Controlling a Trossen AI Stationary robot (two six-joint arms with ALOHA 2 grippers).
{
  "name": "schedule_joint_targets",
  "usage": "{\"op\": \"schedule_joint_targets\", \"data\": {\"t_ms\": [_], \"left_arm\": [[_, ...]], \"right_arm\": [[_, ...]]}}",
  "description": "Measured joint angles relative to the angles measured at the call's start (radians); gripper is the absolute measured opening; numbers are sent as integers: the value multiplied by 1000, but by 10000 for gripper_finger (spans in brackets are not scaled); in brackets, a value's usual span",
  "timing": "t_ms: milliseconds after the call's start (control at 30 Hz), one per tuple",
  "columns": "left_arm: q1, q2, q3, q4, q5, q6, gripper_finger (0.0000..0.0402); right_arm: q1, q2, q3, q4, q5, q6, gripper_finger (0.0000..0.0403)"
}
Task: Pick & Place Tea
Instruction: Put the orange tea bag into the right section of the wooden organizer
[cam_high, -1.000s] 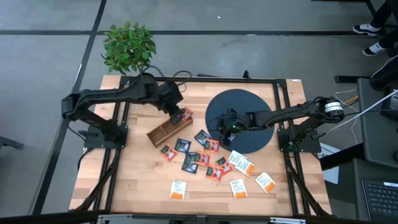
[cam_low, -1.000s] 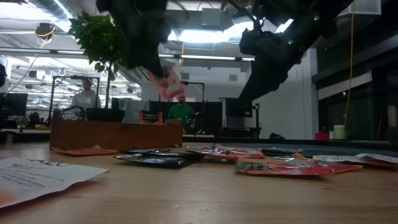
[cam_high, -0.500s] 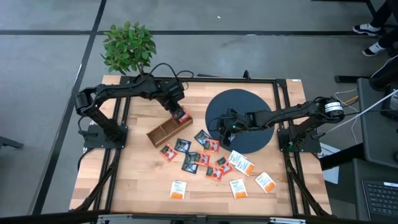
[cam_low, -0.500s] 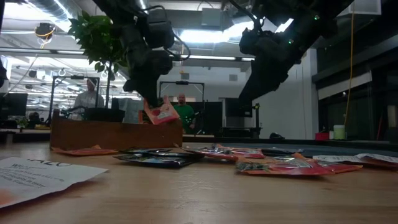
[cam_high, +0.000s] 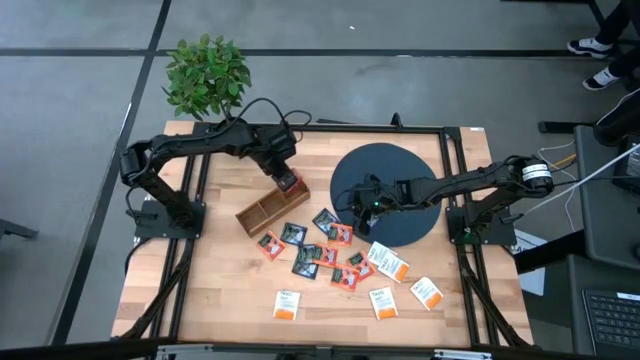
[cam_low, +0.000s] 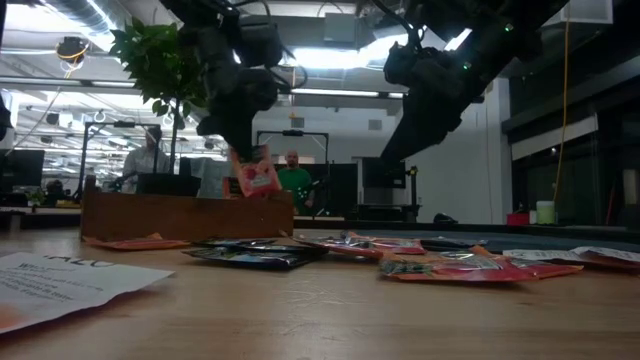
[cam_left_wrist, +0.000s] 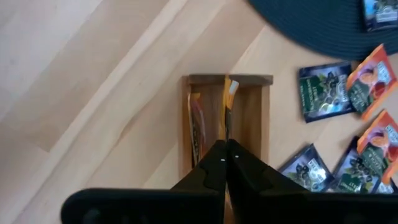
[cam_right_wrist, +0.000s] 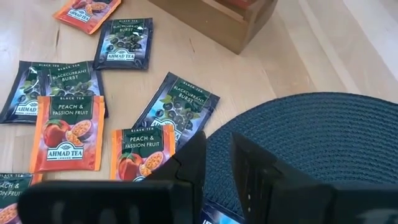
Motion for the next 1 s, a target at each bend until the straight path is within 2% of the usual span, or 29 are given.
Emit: {"op": "schedule_joint_targets", "data": {"t_ms": [300,500,700,1000], "left_arm": [[-31,1,0,-27,-2,-24,2],[-54,34,-1,-28,-71,-27,2],[-71,87,-1,-28,-71,-26,2],[-73,90,-1,-28,-71,-16,3]], "right_arm": [[0,0,0,7,0,-22,78],[0,0,0,26,0,-23,78],[0,0,0,25,0,-23,78],[0,0,0,27,0,-20,78]]}}
